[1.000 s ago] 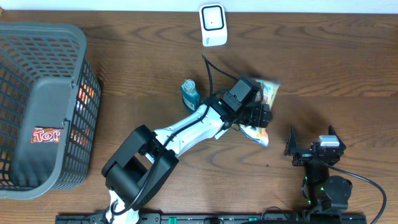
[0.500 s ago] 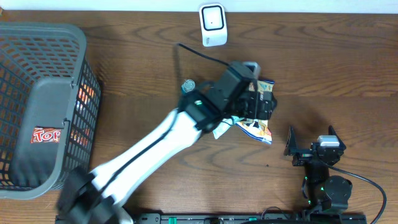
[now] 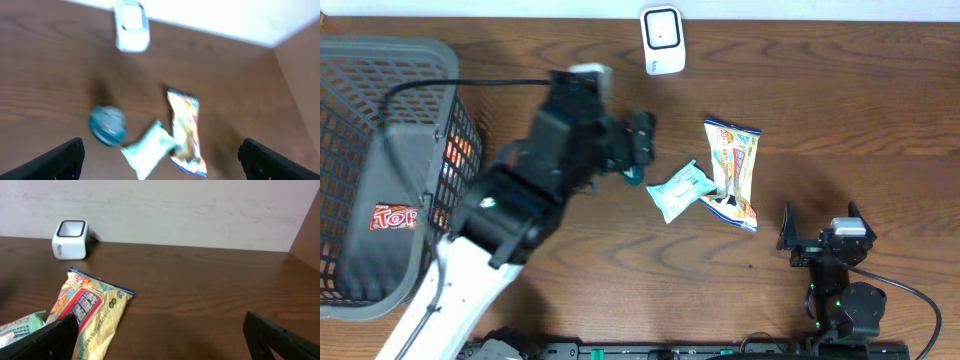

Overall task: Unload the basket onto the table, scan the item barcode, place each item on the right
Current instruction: 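Drop the yellow snack bag on the table and withdraw left gripper, then reach the left gripper into the basket and grasp the red Toppo stick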

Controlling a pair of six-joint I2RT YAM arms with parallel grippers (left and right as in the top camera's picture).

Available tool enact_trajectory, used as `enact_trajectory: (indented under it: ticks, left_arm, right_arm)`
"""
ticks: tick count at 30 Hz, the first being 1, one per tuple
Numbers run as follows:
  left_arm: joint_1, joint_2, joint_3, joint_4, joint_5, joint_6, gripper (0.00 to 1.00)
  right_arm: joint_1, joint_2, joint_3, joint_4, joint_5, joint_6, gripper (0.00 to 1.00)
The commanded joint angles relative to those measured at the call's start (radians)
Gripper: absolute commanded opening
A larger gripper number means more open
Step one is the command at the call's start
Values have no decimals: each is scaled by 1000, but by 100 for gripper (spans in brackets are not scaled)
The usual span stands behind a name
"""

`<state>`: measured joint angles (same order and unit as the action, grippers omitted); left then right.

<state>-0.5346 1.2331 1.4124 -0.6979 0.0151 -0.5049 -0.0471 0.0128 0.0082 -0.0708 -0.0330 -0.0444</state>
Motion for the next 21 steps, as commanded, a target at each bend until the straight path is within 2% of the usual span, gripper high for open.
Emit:
enact_trajectory:
  ticks: [1,6,10,14,18,21]
  left_arm:
    - [93,-65,46,-3,-23,58,98]
    - [233,-114,142,-57,-36,183,98]
    - [399,-117,204,-142,-182,189,98]
    - [606,-98,204,-212,-248,84,98]
    - [822,-29,203,-322,-226,-74,98]
    - [950,62,194,-392,-177,-134,98]
  right_arm:
    - [10,-4,-3,-3,1,10,99]
    - [10,-5,-3,-3,1,10,99]
    - [10,-4,-3,-4,1,10,99]
    - [10,-5,-3,-3,2,10,99]
    - [10,-5,-3,-4,1,10,99]
    - [10,-4,-3,-4,1,10,99]
